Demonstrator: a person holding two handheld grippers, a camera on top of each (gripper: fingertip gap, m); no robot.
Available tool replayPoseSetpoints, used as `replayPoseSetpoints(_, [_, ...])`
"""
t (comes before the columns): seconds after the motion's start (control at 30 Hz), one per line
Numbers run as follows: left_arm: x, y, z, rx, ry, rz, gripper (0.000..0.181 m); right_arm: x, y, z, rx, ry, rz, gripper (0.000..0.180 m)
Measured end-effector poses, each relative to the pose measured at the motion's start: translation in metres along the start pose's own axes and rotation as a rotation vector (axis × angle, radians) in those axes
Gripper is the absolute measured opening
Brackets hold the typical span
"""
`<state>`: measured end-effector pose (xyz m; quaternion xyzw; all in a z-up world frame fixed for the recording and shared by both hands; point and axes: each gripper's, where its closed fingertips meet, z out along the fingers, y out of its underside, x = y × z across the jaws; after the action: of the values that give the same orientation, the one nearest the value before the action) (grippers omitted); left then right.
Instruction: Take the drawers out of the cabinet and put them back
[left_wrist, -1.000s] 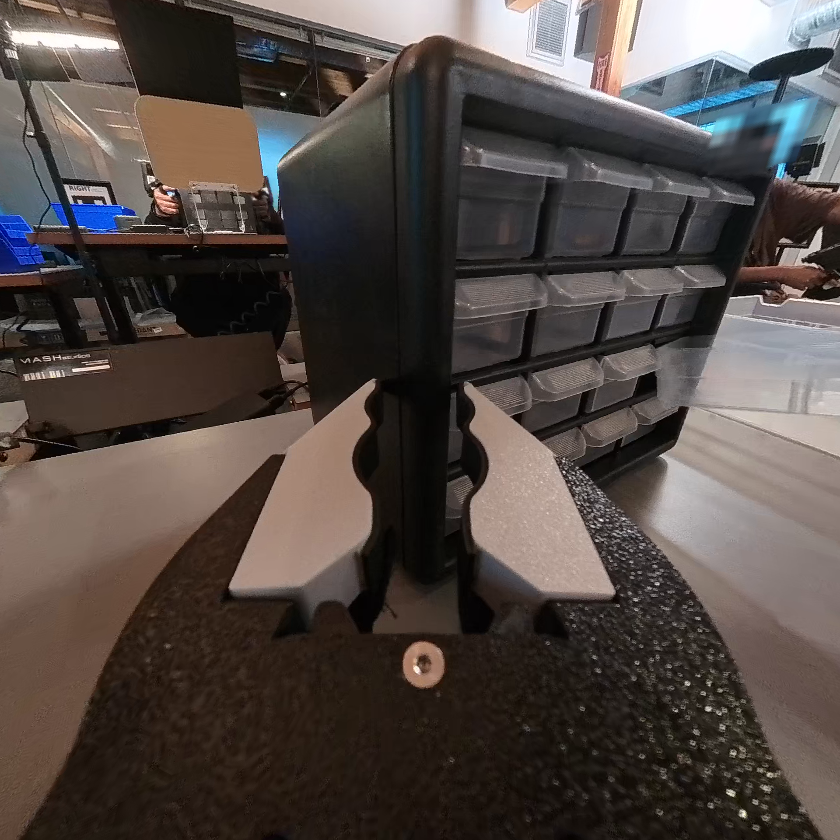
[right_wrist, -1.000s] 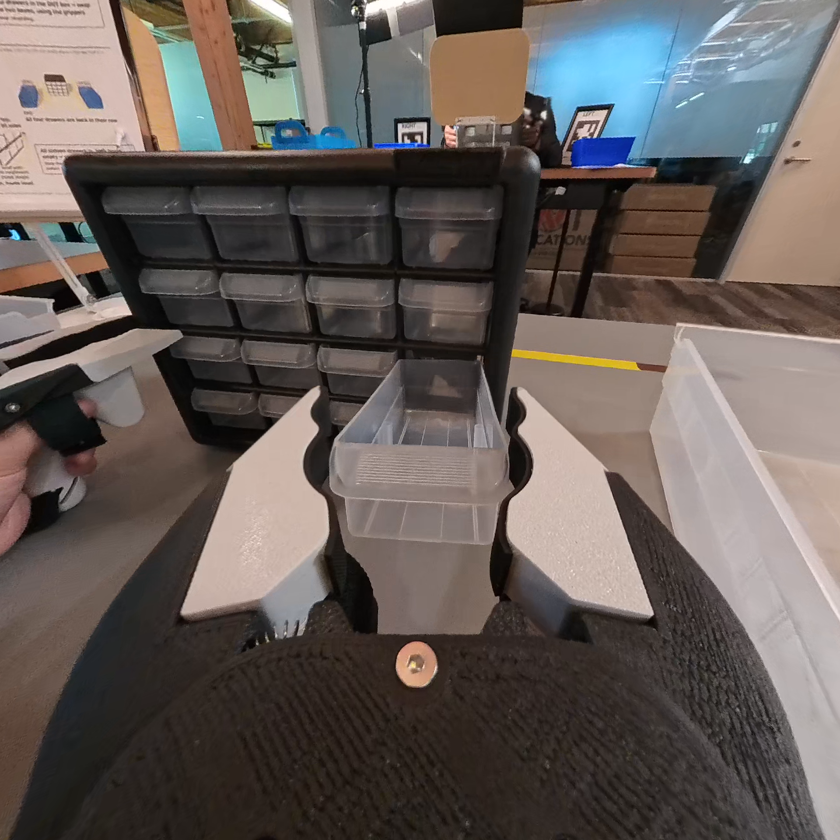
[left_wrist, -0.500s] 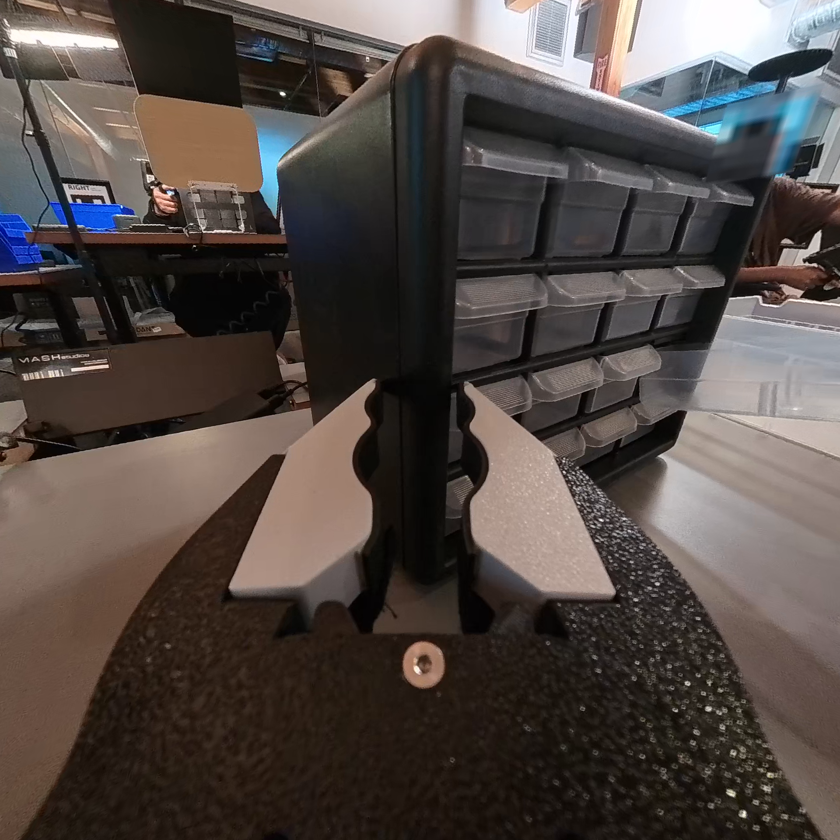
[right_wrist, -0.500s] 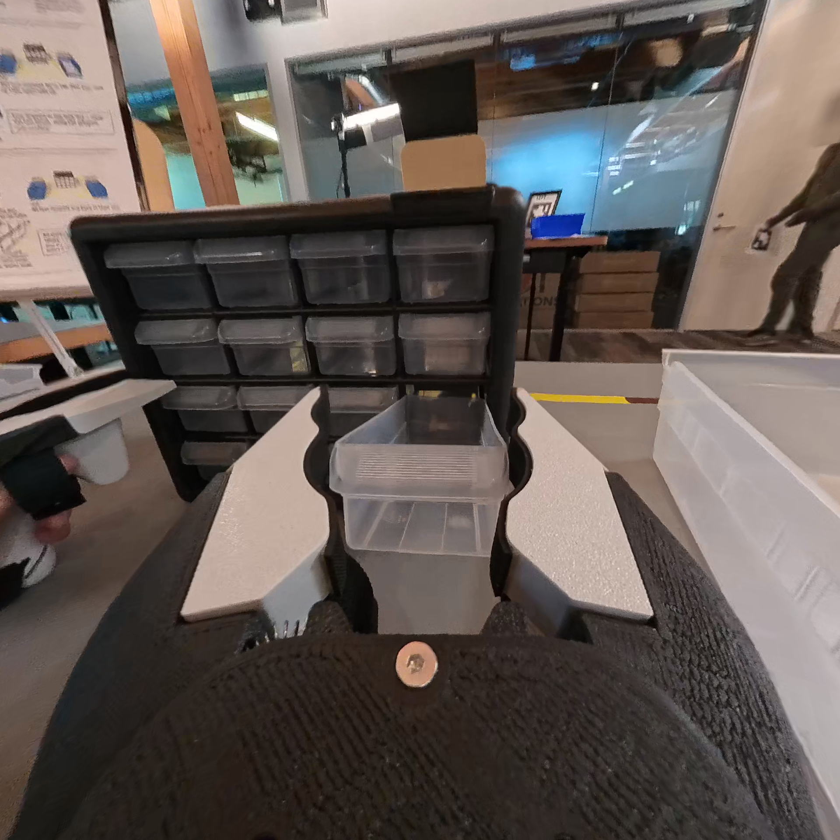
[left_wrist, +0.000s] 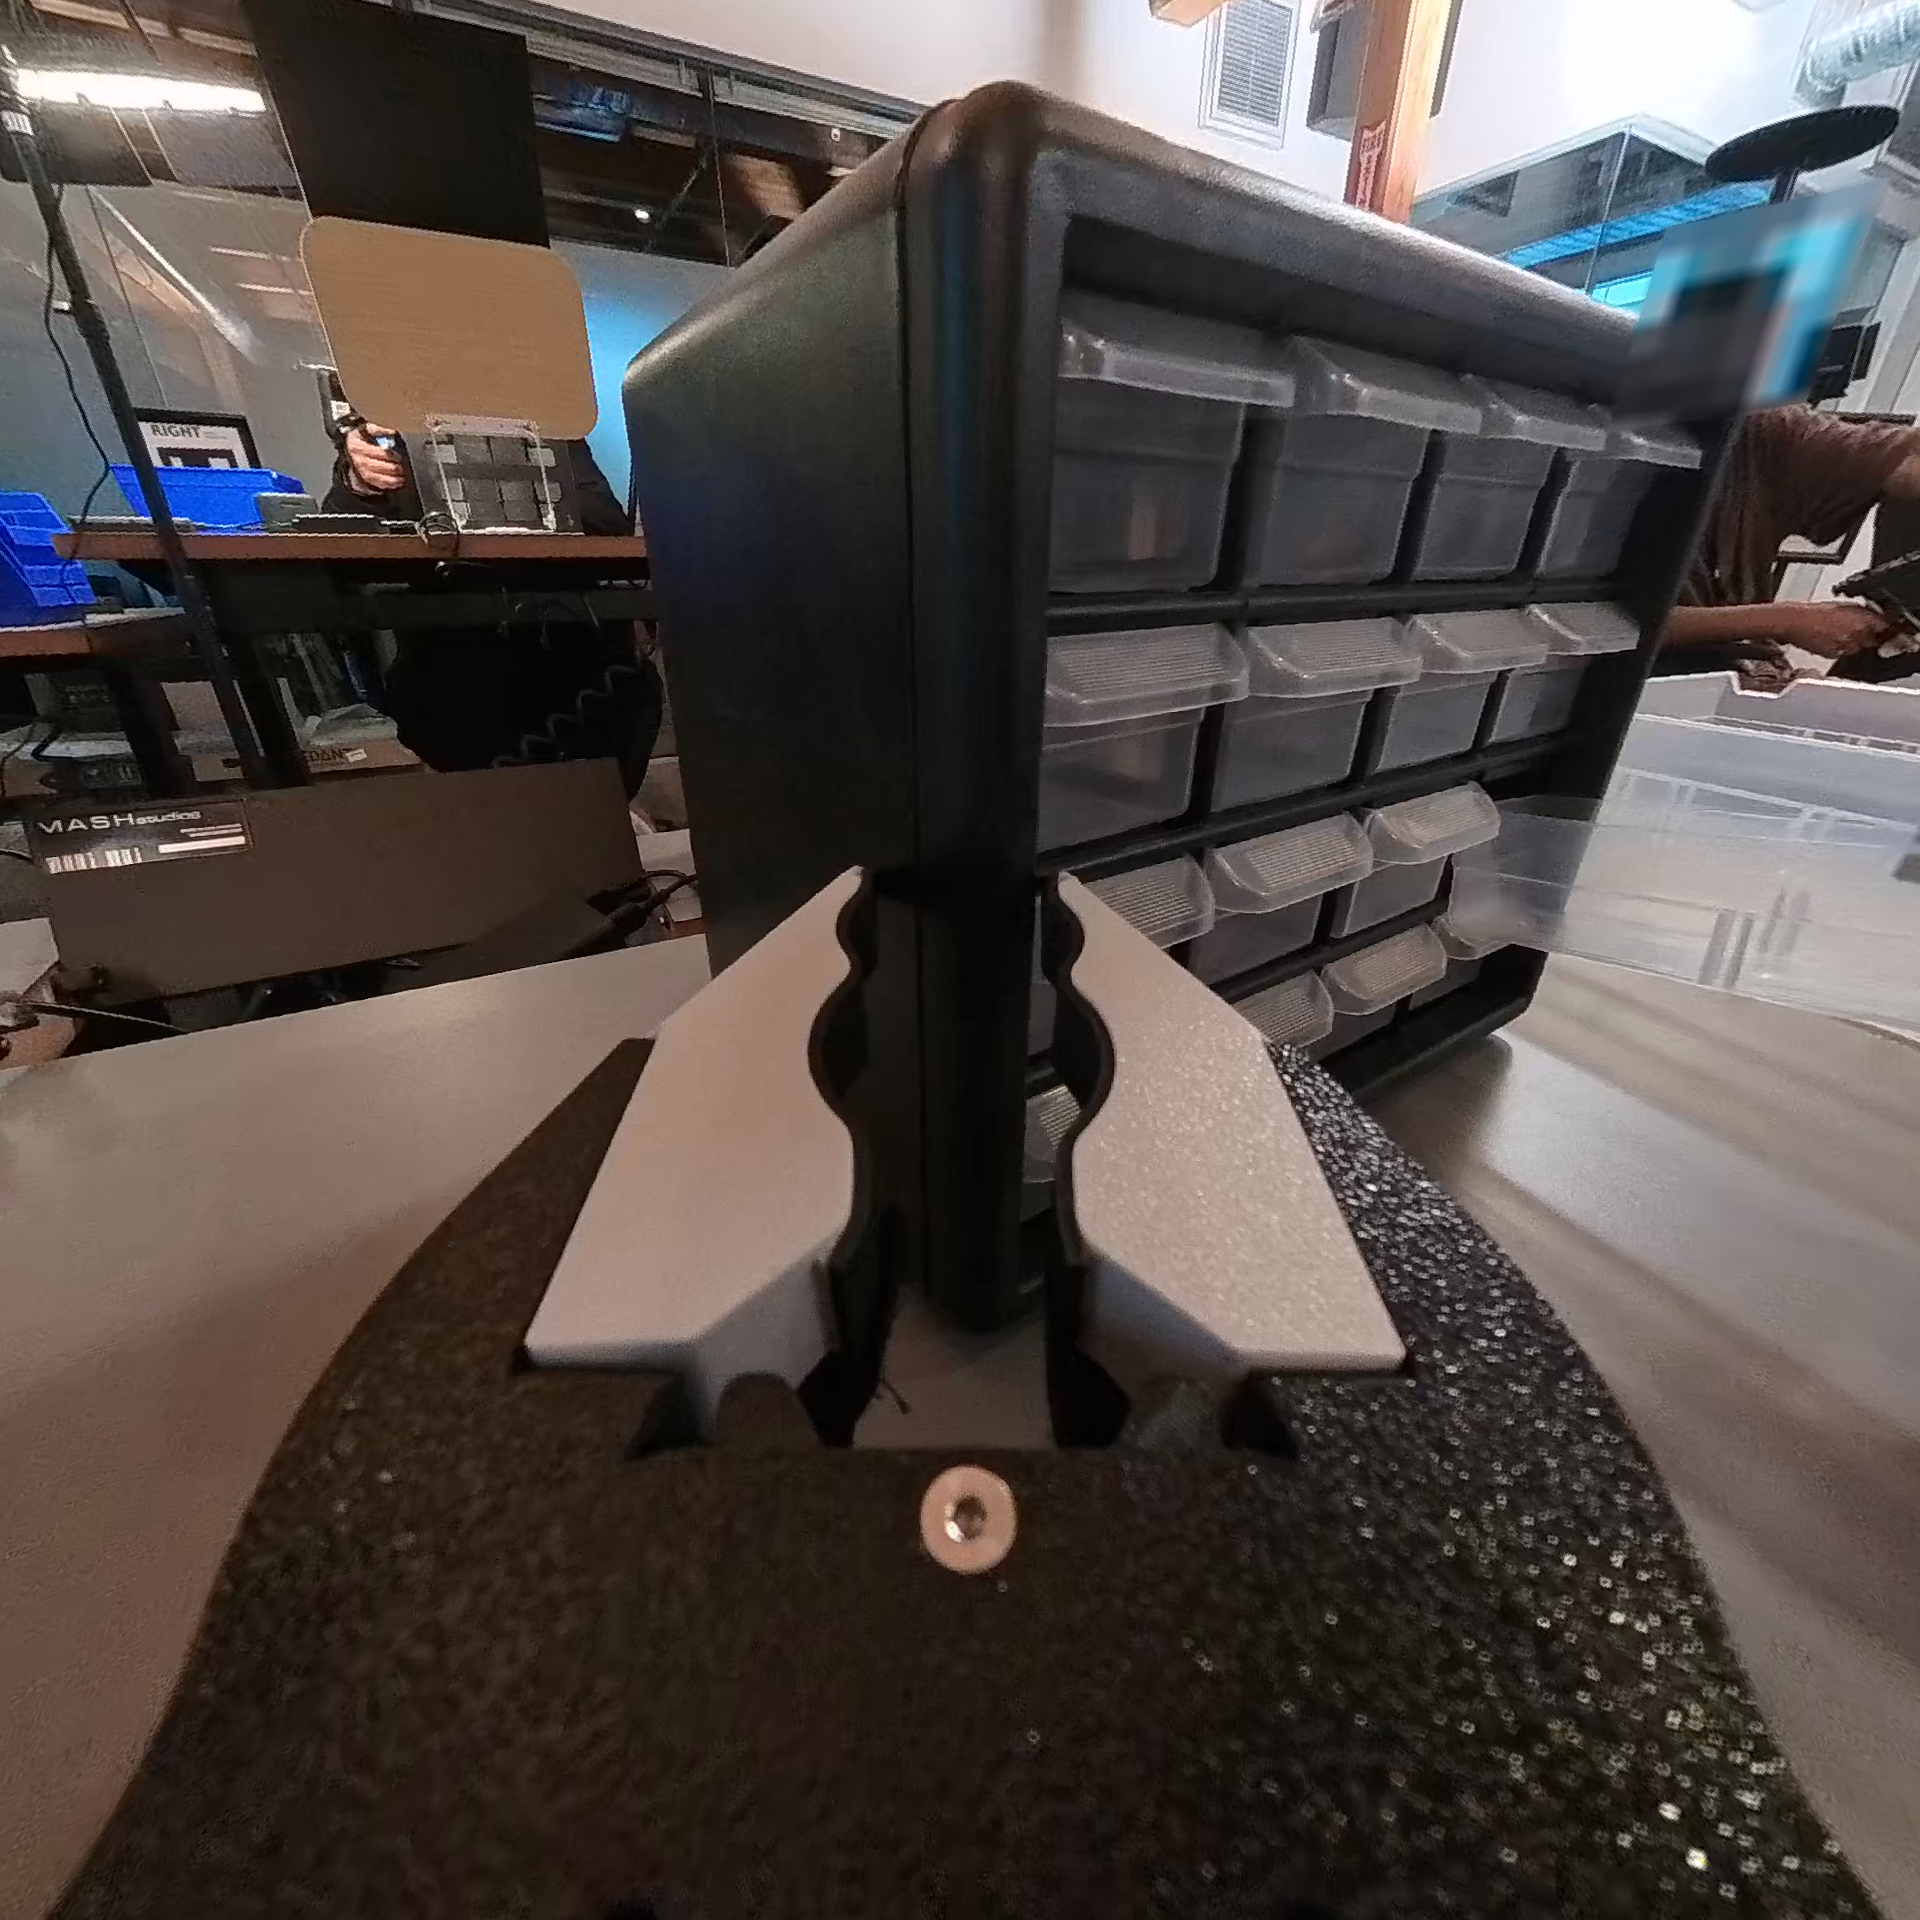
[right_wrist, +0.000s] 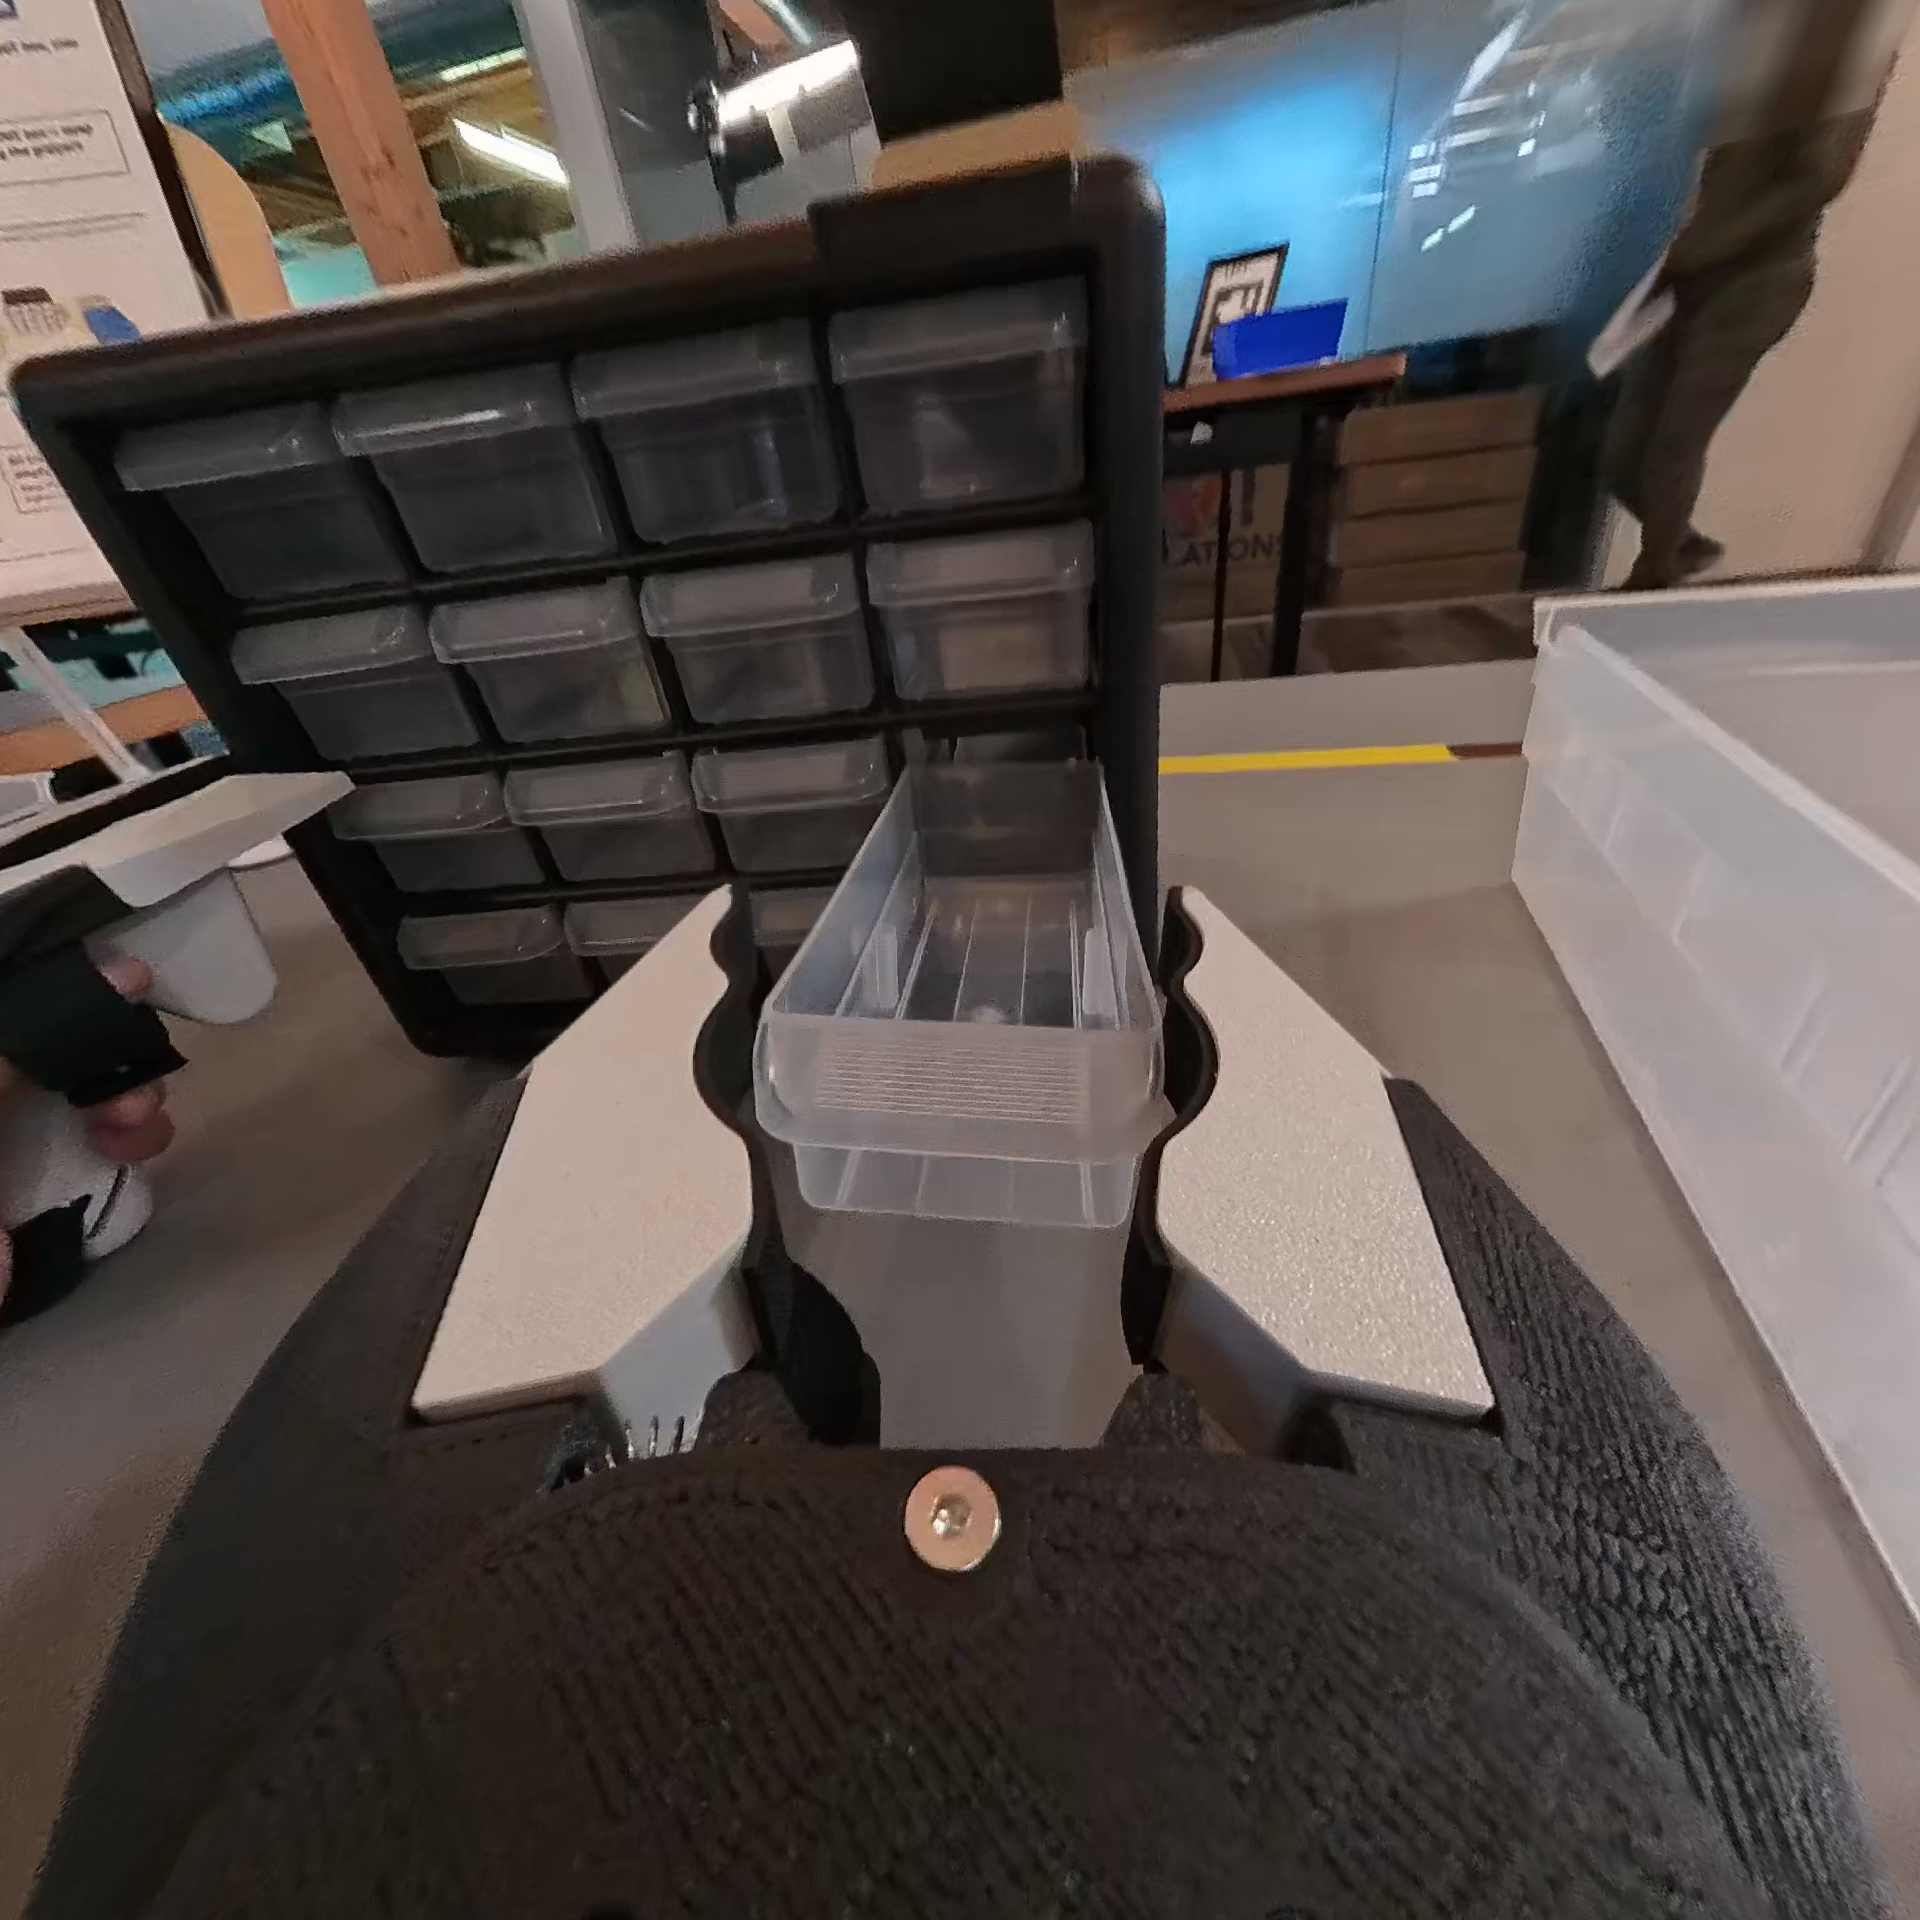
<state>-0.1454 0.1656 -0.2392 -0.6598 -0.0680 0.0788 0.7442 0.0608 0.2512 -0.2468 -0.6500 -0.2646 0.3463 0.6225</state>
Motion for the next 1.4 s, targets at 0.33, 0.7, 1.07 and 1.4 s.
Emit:
replayPoseSetpoints(0.33, [0.000, 0.000, 0.000, 0.000, 0.002, -0.001, 0.029, -0.004, -0.004, 0.002, 0.004, -0.016, -0.054, 0.077])
replayPoseSetpoints(0.7, [0.000, 0.000, 0.000, 0.000, 0.002, -0.002, 0.029, -0.005, -0.033, 0.010, 0.126, -0.025, -0.079, 0.078])
replayPoseSetpoints(1.07, [0.000, 0.000, 0.001, 0.000, 0.002, -0.002, 0.029, -0.007, -0.052, 0.018, 0.234, -0.022, -0.069, 0.077])
replayPoseSetpoints(1.4, [0.000, 0.000, 0.001, 0.000, 0.002, -0.003, 0.029, 0.000, -0.023, 0.007, 0.120, -0.011, -0.029, 0.078])
